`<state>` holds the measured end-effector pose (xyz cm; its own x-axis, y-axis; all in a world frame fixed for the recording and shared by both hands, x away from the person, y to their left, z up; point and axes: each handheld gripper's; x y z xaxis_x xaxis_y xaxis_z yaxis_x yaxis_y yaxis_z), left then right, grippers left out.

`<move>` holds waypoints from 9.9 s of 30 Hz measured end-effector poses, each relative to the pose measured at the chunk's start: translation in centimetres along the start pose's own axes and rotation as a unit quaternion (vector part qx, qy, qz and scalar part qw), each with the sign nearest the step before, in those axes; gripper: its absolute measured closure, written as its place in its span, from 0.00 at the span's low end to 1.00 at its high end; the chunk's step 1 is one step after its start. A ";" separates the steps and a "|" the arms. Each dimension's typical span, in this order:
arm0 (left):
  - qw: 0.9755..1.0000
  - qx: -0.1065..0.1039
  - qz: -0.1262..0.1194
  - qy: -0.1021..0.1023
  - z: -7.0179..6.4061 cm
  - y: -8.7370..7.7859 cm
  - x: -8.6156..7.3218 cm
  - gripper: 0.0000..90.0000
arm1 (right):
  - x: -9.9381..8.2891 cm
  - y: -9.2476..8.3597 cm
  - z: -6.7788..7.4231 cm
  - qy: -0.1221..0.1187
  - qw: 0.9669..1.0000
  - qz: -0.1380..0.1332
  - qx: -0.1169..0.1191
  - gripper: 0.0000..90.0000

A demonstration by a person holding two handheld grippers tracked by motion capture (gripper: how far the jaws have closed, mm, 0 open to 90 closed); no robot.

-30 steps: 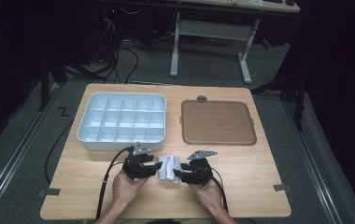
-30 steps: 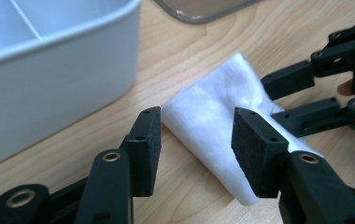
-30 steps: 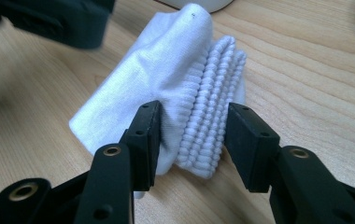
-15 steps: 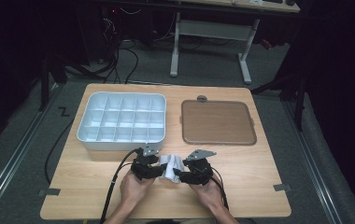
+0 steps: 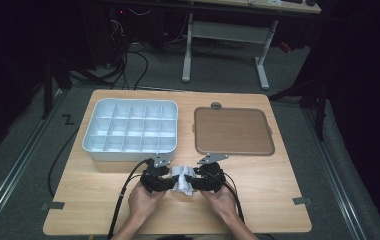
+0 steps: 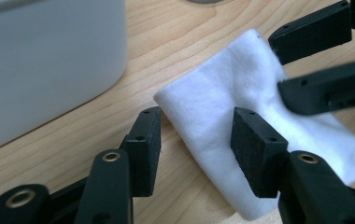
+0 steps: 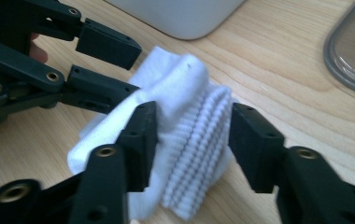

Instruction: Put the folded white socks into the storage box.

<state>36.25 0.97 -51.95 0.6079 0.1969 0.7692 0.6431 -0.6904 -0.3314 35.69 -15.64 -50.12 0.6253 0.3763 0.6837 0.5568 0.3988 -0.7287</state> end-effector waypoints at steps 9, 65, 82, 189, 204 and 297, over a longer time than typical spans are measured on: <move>0.999 0.022 0.022 0.019 0.9 0.7 -0.5 0.60 | -1.2 0.5 -1.7 0.010 1.000 -0.002 0.025 0.76; 0.996 -0.027 0.043 0.075 -2.9 1.1 -1.4 0.65 | 0.2 1.7 -2.2 -0.015 1.000 0.011 0.023 0.71; 0.998 -0.041 0.025 0.043 -3.1 -2.1 -0.5 0.59 | 0.6 -0.6 -1.6 -0.006 1.000 -0.003 0.006 0.59; 0.995 0.032 0.041 -0.081 -0.8 3.7 0.8 0.32 | -10.5 -6.5 -12.0 0.127 0.973 -0.039 -0.189 0.50; 0.994 -0.001 0.062 -0.088 -0.8 3.7 1.0 0.58 | -10.4 -6.4 -11.9 0.119 0.973 -0.036 -0.195 0.50; 0.993 -0.083 0.046 -0.072 1.1 -5.7 7.6 0.80 | -10.0 -5.9 -11.4 0.106 0.970 -0.027 -0.216 0.43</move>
<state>37.73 7.14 -44.79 0.7287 0.2161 0.6499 0.5027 -0.8132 -0.2932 32.35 -31.32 -53.13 0.6610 0.1666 0.7317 0.7410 0.0094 -0.6715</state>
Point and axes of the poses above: each handheld gripper's, and its own axes: y roughly forward along the jaws, x roughly out of its top, z roughly to its left, and after that the axes turned 8 degrees about -x, right-handed
